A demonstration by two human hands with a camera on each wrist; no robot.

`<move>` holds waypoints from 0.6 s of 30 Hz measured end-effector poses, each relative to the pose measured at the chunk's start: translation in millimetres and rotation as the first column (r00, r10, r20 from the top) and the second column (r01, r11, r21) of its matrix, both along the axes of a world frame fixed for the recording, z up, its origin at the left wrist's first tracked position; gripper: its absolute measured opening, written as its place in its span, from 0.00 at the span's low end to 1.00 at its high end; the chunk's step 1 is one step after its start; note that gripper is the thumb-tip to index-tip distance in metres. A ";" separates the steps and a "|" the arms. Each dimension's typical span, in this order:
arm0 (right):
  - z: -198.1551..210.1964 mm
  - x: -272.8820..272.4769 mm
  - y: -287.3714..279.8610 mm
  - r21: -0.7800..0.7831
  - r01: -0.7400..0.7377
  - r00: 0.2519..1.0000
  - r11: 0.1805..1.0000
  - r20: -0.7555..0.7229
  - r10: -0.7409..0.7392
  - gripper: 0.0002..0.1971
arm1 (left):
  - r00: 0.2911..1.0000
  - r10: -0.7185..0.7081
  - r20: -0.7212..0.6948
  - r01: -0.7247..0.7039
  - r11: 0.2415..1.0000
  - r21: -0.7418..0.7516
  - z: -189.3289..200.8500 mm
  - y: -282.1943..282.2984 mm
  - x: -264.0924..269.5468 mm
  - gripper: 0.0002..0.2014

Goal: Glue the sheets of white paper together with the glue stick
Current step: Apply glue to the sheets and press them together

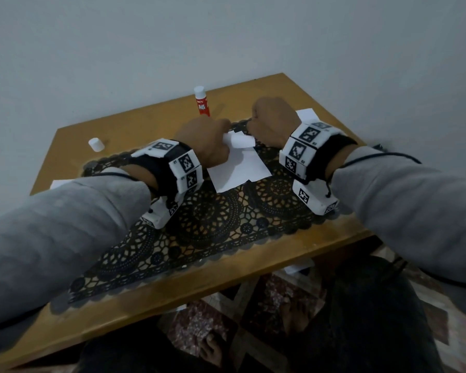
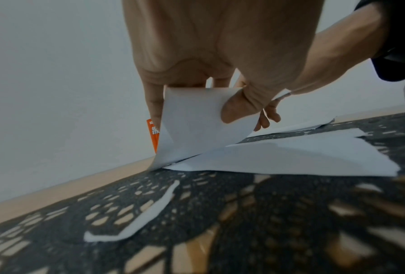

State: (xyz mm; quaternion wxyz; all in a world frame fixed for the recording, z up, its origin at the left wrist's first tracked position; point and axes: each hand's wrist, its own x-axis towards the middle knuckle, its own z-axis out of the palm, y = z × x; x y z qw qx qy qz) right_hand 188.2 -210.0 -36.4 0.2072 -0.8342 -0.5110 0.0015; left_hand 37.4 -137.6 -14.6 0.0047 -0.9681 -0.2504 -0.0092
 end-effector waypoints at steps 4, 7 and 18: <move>2.6 -1.9 -0.1 -0.024 0.006 1.000 1.000 0.012 -0.006 0.08 | 0.995 -0.070 -0.072 0.065 0.996 -0.066 4.5 1.8 -19.7 0.15; 2.9 -4.2 -0.5 -0.029 -0.003 1.000 1.000 0.005 0.004 0.10 | 0.983 -0.180 -0.029 0.177 0.982 -0.070 8.4 4.9 -48.2 0.11; 3.5 -12.1 0.4 -0.110 -0.013 0.998 0.994 0.059 0.020 0.07 | 0.932 -0.334 -0.138 0.311 0.936 -0.168 6.8 7.8 -159.2 0.30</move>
